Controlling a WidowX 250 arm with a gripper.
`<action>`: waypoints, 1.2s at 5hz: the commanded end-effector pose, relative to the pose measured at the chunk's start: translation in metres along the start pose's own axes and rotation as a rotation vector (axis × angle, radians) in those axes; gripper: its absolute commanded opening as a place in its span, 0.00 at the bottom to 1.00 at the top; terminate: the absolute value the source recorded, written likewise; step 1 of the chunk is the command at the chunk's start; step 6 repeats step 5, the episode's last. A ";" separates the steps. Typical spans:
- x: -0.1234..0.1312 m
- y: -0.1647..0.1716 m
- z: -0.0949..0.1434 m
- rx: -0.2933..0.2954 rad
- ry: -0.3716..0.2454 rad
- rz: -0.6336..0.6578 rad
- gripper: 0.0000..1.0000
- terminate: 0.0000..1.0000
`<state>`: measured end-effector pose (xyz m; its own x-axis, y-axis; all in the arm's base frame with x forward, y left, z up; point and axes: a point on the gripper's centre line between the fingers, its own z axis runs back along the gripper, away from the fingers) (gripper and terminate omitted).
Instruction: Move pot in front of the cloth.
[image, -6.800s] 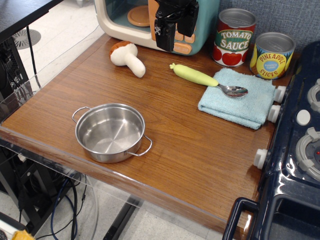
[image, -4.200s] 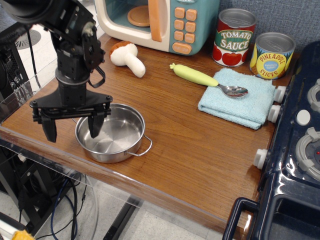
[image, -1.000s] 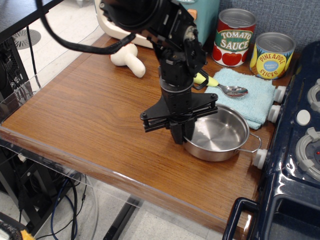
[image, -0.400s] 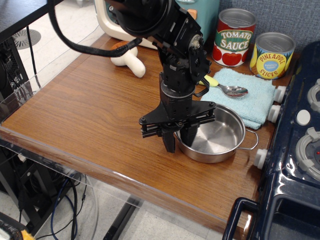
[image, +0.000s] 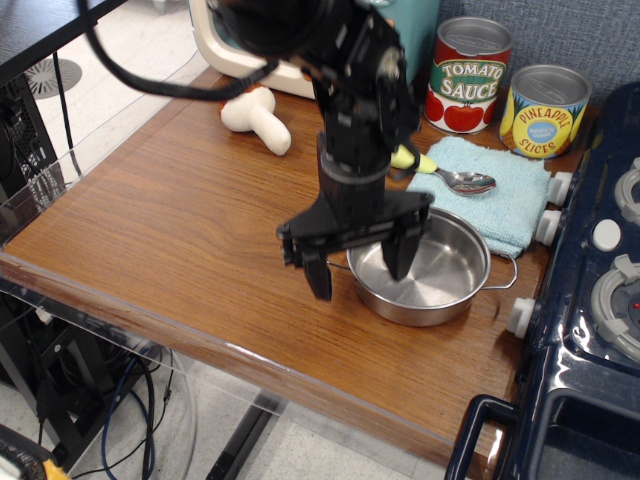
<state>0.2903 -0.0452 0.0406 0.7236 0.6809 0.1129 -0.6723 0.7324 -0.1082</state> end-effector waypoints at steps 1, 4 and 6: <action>0.023 0.003 0.058 -0.126 -0.062 0.027 1.00 0.00; 0.030 0.007 0.064 -0.070 -0.011 0.033 1.00 0.00; 0.030 0.007 0.064 -0.070 -0.011 0.033 1.00 1.00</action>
